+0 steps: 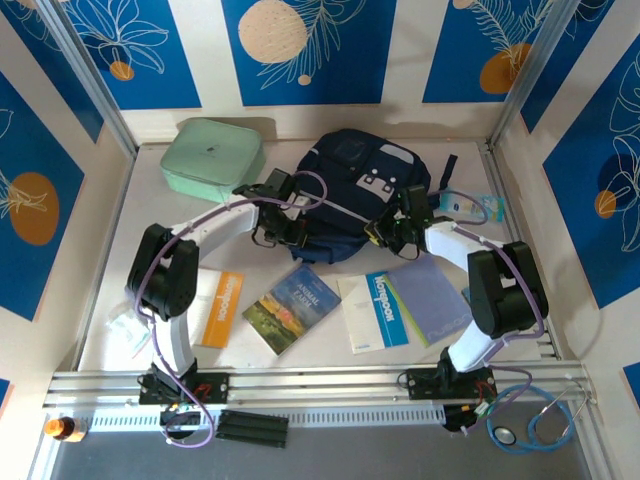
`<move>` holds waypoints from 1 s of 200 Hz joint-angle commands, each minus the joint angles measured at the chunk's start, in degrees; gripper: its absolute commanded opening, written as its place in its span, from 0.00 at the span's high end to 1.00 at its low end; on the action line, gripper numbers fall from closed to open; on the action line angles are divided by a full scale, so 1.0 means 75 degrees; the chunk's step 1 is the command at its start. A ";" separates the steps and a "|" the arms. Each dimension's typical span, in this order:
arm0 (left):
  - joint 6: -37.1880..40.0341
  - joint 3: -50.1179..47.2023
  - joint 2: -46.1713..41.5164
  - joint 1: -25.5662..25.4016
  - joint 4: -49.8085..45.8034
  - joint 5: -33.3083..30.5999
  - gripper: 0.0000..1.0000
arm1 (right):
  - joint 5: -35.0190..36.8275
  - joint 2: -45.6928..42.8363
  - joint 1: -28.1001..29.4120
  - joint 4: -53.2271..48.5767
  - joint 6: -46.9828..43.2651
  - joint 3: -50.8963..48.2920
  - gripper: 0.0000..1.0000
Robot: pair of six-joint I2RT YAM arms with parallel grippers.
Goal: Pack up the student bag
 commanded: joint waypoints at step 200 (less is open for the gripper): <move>-0.0992 -0.0561 -0.1227 -0.0954 -0.0007 0.0119 1.00 | -0.1663 0.0331 -0.1490 -0.1427 -0.3086 0.1926 0.89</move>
